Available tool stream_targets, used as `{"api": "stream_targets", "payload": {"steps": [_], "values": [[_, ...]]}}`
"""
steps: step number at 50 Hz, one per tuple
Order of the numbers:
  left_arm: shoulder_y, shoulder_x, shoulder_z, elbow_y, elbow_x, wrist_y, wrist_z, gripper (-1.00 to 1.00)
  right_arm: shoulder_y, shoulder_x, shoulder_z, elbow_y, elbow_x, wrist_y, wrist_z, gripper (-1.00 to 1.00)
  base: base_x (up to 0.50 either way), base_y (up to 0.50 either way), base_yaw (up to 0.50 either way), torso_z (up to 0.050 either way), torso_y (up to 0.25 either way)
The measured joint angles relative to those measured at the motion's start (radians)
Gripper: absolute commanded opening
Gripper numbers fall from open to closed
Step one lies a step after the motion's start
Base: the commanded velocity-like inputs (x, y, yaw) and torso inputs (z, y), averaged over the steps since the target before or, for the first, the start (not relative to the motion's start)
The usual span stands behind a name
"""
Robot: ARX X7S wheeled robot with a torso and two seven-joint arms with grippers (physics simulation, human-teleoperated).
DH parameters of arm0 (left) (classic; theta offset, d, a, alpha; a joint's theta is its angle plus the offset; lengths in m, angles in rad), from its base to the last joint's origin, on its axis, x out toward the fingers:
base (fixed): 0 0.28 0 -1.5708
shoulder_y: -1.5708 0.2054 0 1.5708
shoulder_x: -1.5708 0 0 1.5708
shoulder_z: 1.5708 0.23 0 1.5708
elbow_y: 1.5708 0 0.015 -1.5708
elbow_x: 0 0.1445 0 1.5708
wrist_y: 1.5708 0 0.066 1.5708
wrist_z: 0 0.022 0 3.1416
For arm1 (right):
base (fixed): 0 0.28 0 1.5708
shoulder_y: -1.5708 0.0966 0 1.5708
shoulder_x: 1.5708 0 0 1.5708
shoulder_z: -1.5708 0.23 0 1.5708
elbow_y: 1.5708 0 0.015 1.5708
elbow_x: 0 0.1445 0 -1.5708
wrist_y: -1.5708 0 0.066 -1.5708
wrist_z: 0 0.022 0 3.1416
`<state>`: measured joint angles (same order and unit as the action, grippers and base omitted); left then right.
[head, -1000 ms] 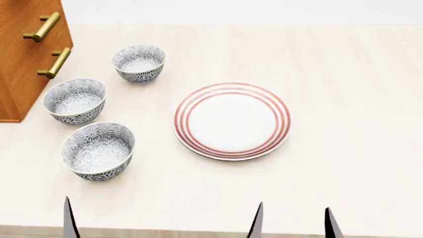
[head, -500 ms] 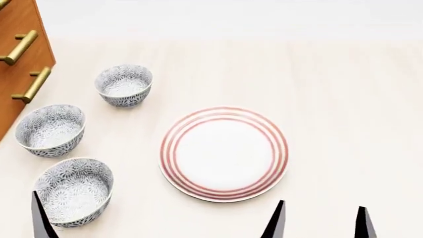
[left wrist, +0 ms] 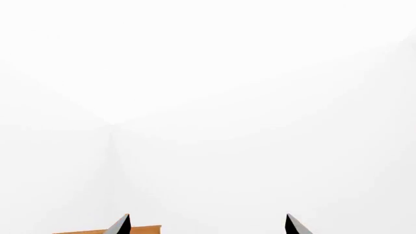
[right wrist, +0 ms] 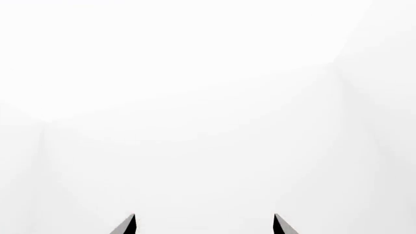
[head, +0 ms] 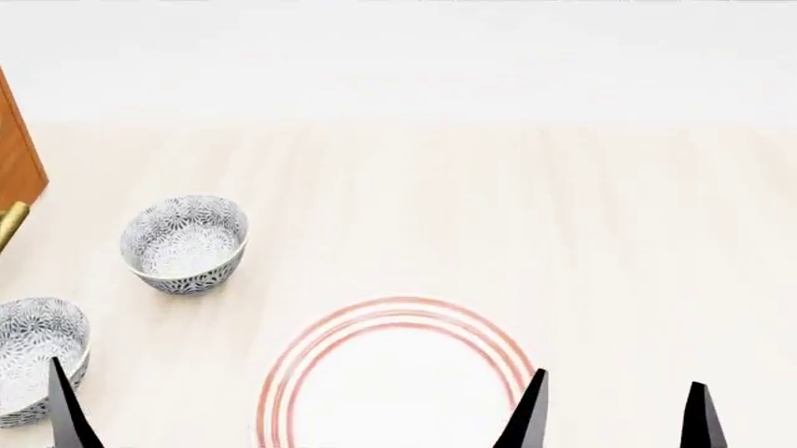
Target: Pick up the bowl and put it in the front on the plate.
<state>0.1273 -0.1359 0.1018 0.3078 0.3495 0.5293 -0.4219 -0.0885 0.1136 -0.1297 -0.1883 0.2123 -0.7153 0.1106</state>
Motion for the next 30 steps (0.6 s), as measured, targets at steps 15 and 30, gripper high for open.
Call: {"api": "stream_targets", "payload": {"steps": [15, 30], "values": [[-0.001, -0.012, 0.013, 0.006, 0.008, -0.01, -0.017, 1.0, 0.003, 0.012, -0.013, 0.0, -0.004, -0.012, 0.019, 1.0, 0.5, -0.05, 0.0, 0.0, 0.001], [-0.001, -0.024, 0.026, 0.013, 0.011, -0.02, -0.031, 1.0, 0.002, 0.024, -0.026, 0.0, -0.003, -0.029, 0.031, 1.0, 0.3, -0.03, 0.0, 0.0, 0.0]]}}
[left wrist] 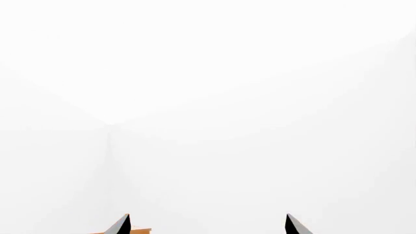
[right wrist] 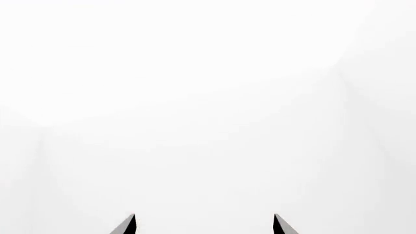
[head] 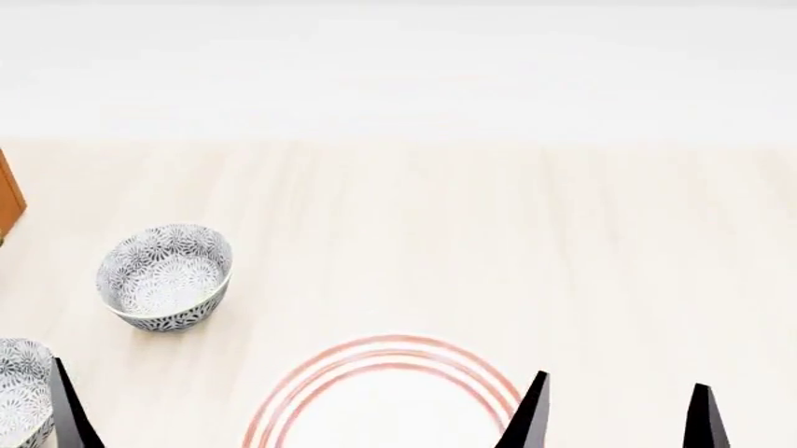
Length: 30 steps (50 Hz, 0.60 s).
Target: Pick up the bowl and put it in the front on the plate.
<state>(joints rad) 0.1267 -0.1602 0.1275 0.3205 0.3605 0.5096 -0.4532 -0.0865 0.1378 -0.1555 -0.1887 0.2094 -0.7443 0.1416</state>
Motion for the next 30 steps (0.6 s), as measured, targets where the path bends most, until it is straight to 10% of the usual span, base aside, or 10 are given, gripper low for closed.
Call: {"api": "stream_targets", "payload": {"steps": [30], "values": [[-0.004, -0.021, 0.023, 0.002, -0.006, -0.018, -0.023, 1.0, 0.004, 0.02, -0.021, 0.005, -0.001, -0.02, 0.02, 1.0, 0.0, 0.48, 0.0, 0.0, 0.0]]}}
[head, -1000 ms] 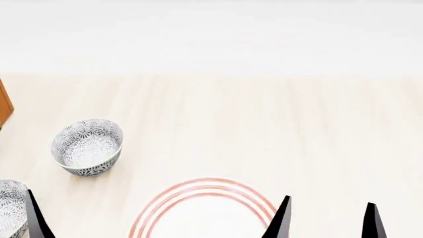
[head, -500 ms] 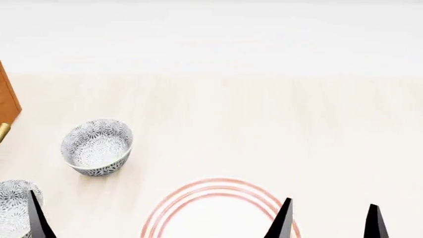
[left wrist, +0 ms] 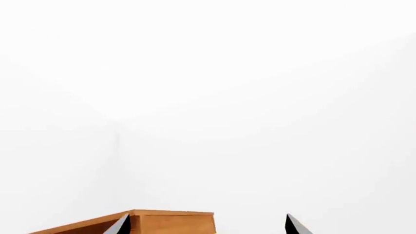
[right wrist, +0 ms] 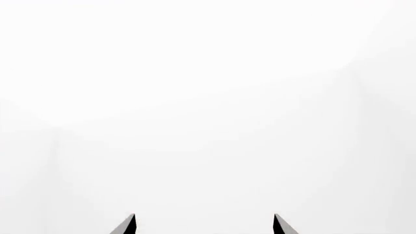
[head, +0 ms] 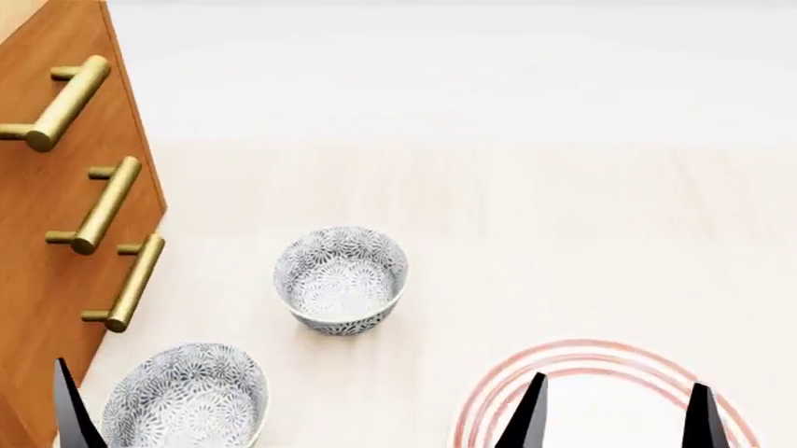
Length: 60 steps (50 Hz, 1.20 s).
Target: Pick up the bowl and put it in the front on the plate.
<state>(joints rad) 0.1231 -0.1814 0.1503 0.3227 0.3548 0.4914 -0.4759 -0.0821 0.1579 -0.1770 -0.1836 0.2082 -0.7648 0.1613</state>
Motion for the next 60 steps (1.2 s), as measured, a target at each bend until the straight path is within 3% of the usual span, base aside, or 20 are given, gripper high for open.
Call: {"api": "stream_targets", "payload": {"steps": [17, 35, 52, 60], "values": [[-0.001, -0.008, 0.009, 0.002, 0.003, -0.02, -0.012, 1.0, 0.002, 0.01, -0.013, 0.008, 0.003, 0.005, 0.011, 1.0, 0.0, 0.01, 0.0, 0.0, 0.0], [-0.002, -0.012, 0.019, 0.004, 0.024, -0.048, -0.023, 1.0, 0.003, 0.021, -0.023, 0.01, 0.004, 0.012, 0.024, 1.0, 0.0, 0.0, 0.0, 0.0, -0.25], [-0.005, -0.024, 0.032, 0.001, 0.014, -0.052, -0.03, 1.0, 0.011, 0.031, -0.034, 0.01, 0.007, 0.035, 0.037, 1.0, 0.0, 0.0, 0.0, 0.0, -0.005], [-0.005, -0.029, 0.038, 0.004, 0.02, -0.053, -0.035, 1.0, 0.042, 0.045, -0.041, -0.016, 0.017, 0.12, 0.053, 1.0, 0.0, 0.0, 0.0, 0.0, 0.0]]}}
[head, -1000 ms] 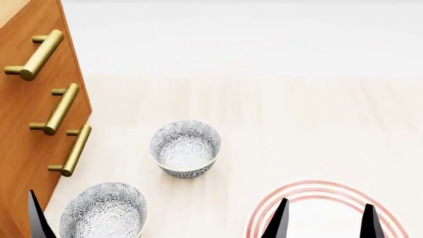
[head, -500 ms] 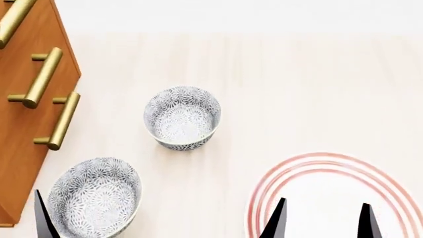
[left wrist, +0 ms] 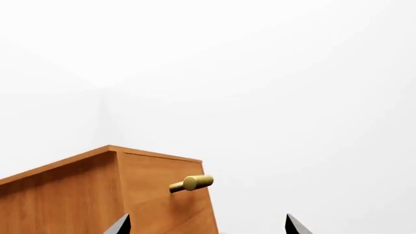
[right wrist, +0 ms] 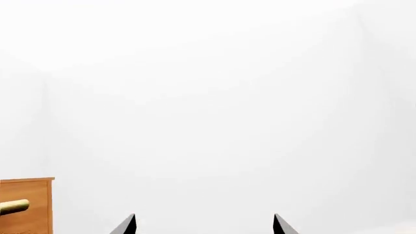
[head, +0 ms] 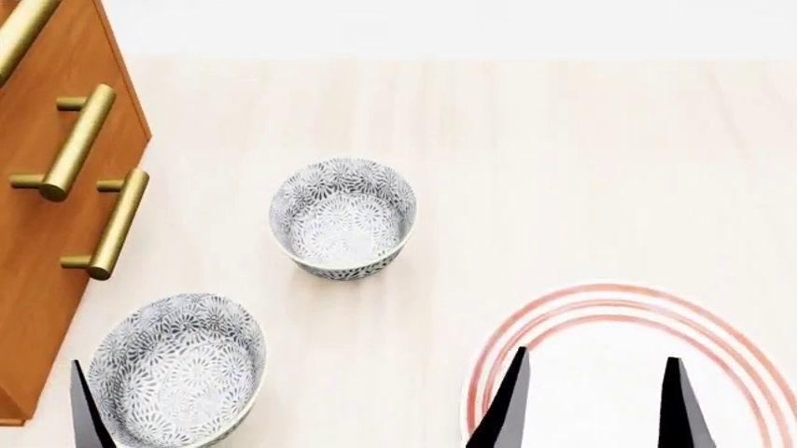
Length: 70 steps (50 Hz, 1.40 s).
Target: Pick up the bowl and put it in the front on the plate.
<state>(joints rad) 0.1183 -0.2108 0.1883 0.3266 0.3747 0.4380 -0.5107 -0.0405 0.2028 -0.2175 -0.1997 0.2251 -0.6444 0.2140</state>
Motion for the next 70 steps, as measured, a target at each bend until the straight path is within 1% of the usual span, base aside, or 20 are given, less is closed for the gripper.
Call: {"api": "stream_targets", "payload": {"steps": [7, 12, 18, 25, 29, 33, 40, 53, 59, 64, 70], "values": [[0.0, -0.004, 0.005, 0.001, 0.001, 0.0, -0.004, 1.0, 0.099, 0.021, -0.006, -0.054, -0.003, 0.194, 0.034, 1.0, 0.0, 0.0, 0.0, 0.0, 0.0], [-0.001, -0.007, 0.009, -0.003, 0.0, -0.001, -0.007, 1.0, 0.231, 0.039, -0.012, -0.079, 0.017, 0.411, 0.052, 1.0, 0.0, 0.0, 0.0, 0.0, 0.0], [-0.004, -0.01, 0.014, -0.009, -0.004, -0.005, -0.008, 1.0, 0.416, 0.054, -0.031, -0.061, 0.059, 0.678, 0.052, 1.0, 0.0, 0.0, 0.0, 0.0, 0.0], [-0.007, -0.012, 0.019, -0.015, -0.01, -0.014, -0.008, 1.0, 0.651, 0.037, -0.035, 0.037, 0.142, 0.963, 0.039, 1.0, 0.0, 0.0, 0.0, 0.0, 0.0], [-0.01, -0.014, 0.022, -0.022, -0.016, -0.02, -0.006, 1.0, 0.776, 0.018, -0.038, 0.129, 0.176, 1.078, 0.026, 1.0, 0.0, 0.0, 0.0, 0.0, 0.0], [-0.013, -0.015, 0.025, -0.028, -0.022, -0.026, -0.005, 1.0, 0.89, -0.004, -0.039, 0.239, 0.198, 1.154, 0.013, 1.0, 0.0, 0.0, 0.0, 0.0, 0.0], [-0.015, -0.016, 0.03, -0.034, -0.029, -0.036, -0.005, 1.0, 1.058, -0.046, -0.045, 0.449, 0.206, 1.21, -0.005, 1.0, 0.0, 0.0, 0.0, 0.0, 0.0], [-0.017, -0.019, 0.042, -0.041, -0.033, -0.047, -0.007, 1.0, 1.303, -0.122, -0.056, 0.899, 0.2, 1.2, -0.052, 1.0, 0.0, 0.0, 0.0, 0.0, 0.0], [-0.019, -0.021, 0.048, -0.044, -0.034, -0.05, -0.008, 1.0, 1.422, -0.153, -0.053, 1.146, 0.218, 1.177, -0.088, 1.0, 0.0, 0.0, 0.0, 0.0, 0.0], [-0.019, -0.022, 0.053, -0.046, -0.035, -0.052, -0.009, 1.0, 1.483, -0.168, -0.051, 1.288, 0.236, 1.176, -0.101, 1.0, 0.0, 0.0, 0.0, 0.0, 0.0], [-0.02, -0.025, 0.057, -0.047, -0.037, -0.055, -0.01, 1.0, 1.515, -0.18, -0.078, 1.387, 0.282, 1.176, -0.097, 1.0, 0.0, 0.0, 0.0, 0.0, 0.0]]}}
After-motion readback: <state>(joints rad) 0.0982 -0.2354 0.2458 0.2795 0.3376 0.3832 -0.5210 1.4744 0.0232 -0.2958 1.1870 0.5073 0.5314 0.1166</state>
